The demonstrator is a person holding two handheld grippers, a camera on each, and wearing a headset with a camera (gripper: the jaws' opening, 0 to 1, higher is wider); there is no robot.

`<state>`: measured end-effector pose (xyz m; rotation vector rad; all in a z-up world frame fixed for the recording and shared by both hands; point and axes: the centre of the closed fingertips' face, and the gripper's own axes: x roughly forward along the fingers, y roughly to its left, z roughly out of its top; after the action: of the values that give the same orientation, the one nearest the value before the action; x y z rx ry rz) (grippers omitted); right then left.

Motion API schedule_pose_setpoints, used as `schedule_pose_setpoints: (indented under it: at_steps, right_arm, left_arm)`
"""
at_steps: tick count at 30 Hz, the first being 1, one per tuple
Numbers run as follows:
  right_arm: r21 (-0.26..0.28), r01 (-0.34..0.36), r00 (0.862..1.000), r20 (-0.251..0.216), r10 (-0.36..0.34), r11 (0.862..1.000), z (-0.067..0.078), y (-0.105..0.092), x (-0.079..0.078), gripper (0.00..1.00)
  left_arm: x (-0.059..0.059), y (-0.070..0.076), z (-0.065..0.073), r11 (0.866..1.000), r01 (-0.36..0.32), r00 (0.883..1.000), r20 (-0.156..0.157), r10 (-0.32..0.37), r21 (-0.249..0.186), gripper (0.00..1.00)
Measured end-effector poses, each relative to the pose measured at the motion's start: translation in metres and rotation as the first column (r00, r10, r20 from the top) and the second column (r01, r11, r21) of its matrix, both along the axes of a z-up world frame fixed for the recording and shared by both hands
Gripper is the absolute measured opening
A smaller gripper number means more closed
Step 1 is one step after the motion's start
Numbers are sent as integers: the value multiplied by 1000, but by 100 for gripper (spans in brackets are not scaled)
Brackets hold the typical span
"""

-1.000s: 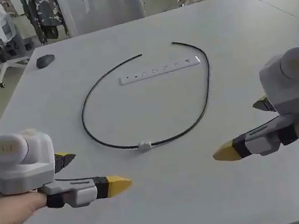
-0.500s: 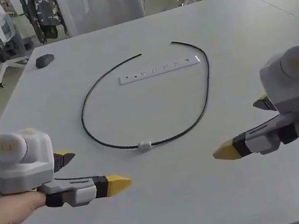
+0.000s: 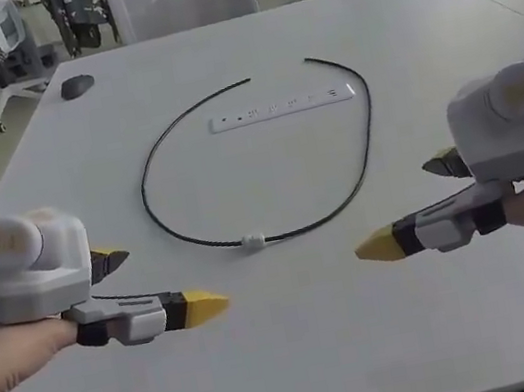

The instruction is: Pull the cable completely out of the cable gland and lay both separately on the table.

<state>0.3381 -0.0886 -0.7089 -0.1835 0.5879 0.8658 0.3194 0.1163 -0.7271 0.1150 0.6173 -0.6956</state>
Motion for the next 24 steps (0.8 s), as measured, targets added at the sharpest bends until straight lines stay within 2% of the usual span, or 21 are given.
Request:
schedule_pose_setpoints:
  at_steps: [1,2,3,7,11,13,15,16,20,24]
  right_arm:
    - [6,-19,1000,7,19,1000,2,6,2,93]
    - [19,-76,997,28,76,997,5,18,5,91]
    - [16,-89,996,33,88,996,5,23,8,88]
    - [8,-211,975,71,210,977,6,55,19,78]
    - [6,-279,960,35,279,960,-8,79,24,70]
    - [-17,-327,944,41,328,945,-16,89,26,61]
    - [-28,-350,936,27,351,936,-23,95,28,50]
    - [-33,-374,927,30,375,927,-27,101,28,47]
    - [-50,-414,909,23,415,909,-42,116,35,35]
    - [-50,-422,906,7,422,905,-53,124,46,30]
  left_arm:
    - [0,1,0,1000,-2,1000,1,2,0,100]
    - [0,2,0,1000,-3,1000,1,3,-2,100]
    - [0,2,0,1000,-4,1000,2,4,-5,100]
    - [-2,3,1,1000,-2,1000,5,2,-14,100]
    - [-4,4,0,1000,3,1000,5,-3,-14,100]
    - [-4,4,2,1000,11,1000,12,-10,-19,99]
    - [-5,4,3,1000,15,1000,17,-15,-22,99]
    - [-6,3,3,999,29,999,18,-29,-19,99]
    - [-6,5,3,999,42,999,26,-41,-12,97]
    - [-4,7,3,999,37,999,34,-36,-29,95]
